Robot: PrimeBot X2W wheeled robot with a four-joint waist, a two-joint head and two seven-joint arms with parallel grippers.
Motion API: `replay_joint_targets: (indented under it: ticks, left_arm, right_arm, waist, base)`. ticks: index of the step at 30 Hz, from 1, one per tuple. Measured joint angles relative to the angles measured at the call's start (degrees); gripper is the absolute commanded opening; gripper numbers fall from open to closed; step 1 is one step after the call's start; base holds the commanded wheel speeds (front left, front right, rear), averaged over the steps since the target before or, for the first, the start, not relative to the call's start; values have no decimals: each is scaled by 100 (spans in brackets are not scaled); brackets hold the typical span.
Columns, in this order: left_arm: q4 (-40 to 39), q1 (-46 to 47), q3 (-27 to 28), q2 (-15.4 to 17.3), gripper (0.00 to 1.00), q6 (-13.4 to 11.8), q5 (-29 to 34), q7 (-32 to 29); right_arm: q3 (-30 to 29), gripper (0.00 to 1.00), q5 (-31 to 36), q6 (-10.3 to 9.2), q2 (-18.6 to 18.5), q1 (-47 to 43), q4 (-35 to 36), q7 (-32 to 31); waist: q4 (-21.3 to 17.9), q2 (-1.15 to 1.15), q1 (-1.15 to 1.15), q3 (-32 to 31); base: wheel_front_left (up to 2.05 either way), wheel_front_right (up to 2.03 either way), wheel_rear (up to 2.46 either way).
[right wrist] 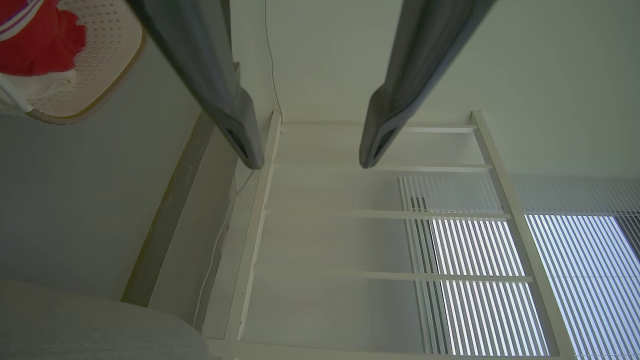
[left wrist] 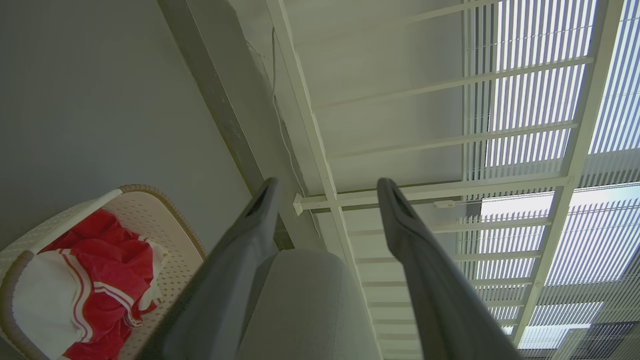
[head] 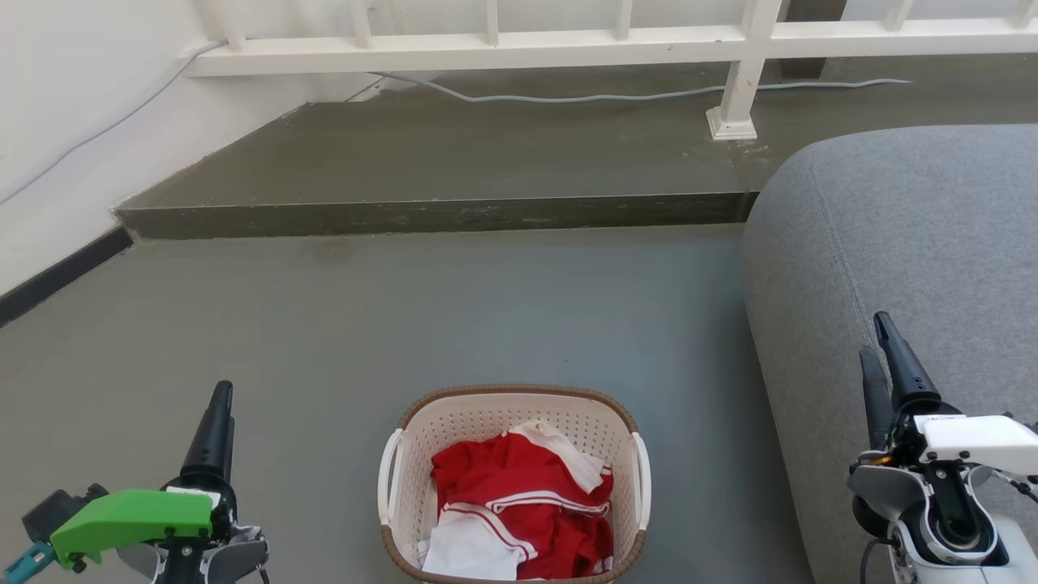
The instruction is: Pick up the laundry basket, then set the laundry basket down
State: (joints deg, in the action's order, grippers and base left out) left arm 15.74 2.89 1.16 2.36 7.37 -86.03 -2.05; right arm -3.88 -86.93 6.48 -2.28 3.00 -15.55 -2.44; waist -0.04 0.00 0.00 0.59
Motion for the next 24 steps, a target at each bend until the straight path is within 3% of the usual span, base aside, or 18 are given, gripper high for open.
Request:
replay_joint_targets:
  ticks: [12, 24]
  left_arm:
    - [-102, 17, -216, 163, 100, 0, 1161, 253]
    - [-275, 64, -358, 182, 100, -64, 2429, 495]
  right_arm:
    - [477, 100, 783, 1, -198, 9, 137, 300]
    - [639, 100, 2095, -1, -438, 54, 171, 536]
  waist:
    - [-3, 0, 0, 15]
    - [-14, 0, 0, 24]
  base:
    - [0, 0, 0]
    - [0, 0, 0]
